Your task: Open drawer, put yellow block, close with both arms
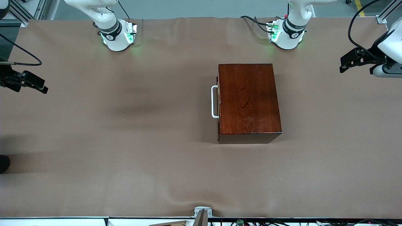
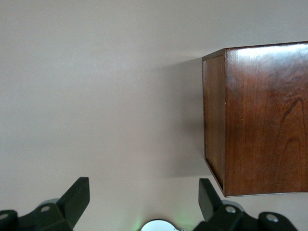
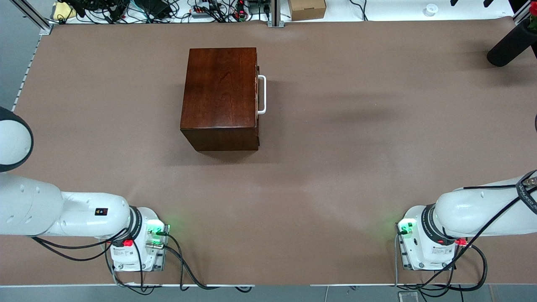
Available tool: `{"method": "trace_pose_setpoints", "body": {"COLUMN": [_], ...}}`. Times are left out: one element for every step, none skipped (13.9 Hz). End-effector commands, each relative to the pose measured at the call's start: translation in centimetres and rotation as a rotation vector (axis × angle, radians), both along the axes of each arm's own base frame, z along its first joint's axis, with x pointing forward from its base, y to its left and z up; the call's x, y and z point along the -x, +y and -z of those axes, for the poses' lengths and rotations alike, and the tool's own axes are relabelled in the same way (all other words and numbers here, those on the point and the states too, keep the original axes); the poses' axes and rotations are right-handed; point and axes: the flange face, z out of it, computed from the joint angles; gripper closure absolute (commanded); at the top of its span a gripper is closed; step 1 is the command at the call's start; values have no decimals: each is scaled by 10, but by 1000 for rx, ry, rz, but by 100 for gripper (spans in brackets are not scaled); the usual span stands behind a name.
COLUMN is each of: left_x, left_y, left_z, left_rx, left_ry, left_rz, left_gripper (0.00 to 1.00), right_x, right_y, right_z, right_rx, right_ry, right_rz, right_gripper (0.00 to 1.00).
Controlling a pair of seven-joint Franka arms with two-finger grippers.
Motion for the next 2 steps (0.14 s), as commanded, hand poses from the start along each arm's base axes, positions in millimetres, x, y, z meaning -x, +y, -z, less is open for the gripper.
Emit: {"method": "trace_pose_setpoints", "body": {"left_x": [1, 2], "left_y": [0, -2], "left_z": [-3, -4], "left_rx": [-3, -3], "left_ry": [-5, -7], "left_rz": [22, 24], "left_gripper": [0, 0], "right_x": [6, 6], "right_y": [-1, -1], "right_z": [-7, -7], "right_rx": [3, 3], "right_ry": [-13, -13], "right_rz": [-2, -2], "right_gripper": [0, 0]}}
